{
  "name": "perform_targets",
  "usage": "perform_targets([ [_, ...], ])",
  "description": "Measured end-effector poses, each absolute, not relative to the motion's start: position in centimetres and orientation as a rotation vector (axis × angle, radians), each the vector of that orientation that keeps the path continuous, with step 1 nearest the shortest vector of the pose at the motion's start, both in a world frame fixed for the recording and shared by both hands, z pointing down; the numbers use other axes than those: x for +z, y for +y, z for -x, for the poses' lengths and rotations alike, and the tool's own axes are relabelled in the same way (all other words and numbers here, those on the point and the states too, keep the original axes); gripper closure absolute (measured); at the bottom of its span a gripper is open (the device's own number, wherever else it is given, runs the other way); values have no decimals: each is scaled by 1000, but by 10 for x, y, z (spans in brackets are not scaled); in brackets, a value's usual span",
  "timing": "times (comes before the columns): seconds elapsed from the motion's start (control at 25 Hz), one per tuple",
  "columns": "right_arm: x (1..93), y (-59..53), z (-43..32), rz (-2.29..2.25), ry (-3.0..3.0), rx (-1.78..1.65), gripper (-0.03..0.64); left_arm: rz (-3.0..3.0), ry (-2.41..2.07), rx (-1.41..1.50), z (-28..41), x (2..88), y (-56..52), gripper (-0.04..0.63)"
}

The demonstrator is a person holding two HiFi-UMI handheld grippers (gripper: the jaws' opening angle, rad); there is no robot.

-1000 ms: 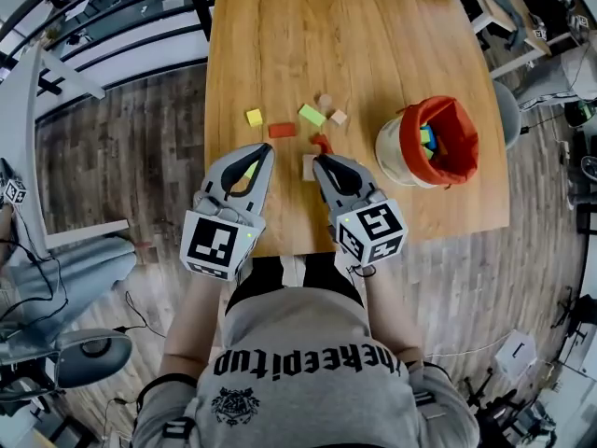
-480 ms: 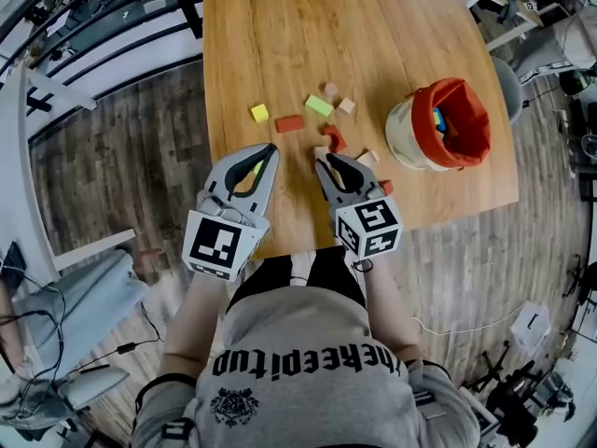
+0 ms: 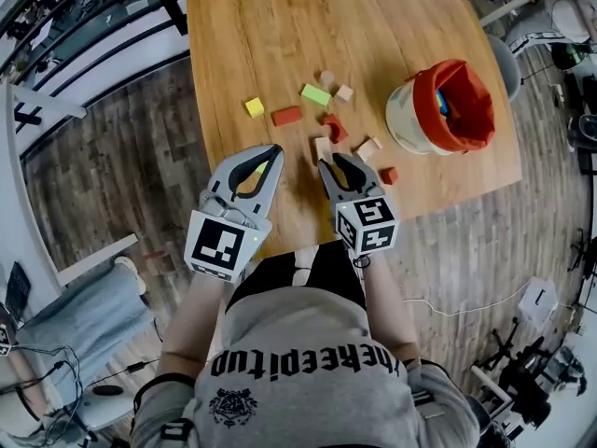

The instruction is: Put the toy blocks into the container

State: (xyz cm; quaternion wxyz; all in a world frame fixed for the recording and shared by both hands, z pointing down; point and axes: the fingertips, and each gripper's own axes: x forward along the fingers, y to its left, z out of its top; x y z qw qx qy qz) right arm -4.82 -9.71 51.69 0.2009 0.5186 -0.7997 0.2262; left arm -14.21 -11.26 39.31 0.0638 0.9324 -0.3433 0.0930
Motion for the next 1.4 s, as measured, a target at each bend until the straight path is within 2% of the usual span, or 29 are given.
perform_targets([
  [0.52, 551, -100, 44, -1496, -2127, 691, 453, -2817, -995, 307, 144, 402, -110, 581],
  [1.08, 563, -108, 46, -1491, -2077, 698, 468, -2789, -1035, 342, 157, 410, -116, 581],
  [1.4, 536, -112, 45, -1479, -2152, 666, 469, -2809, -1016, 331, 143, 406, -118, 581],
])
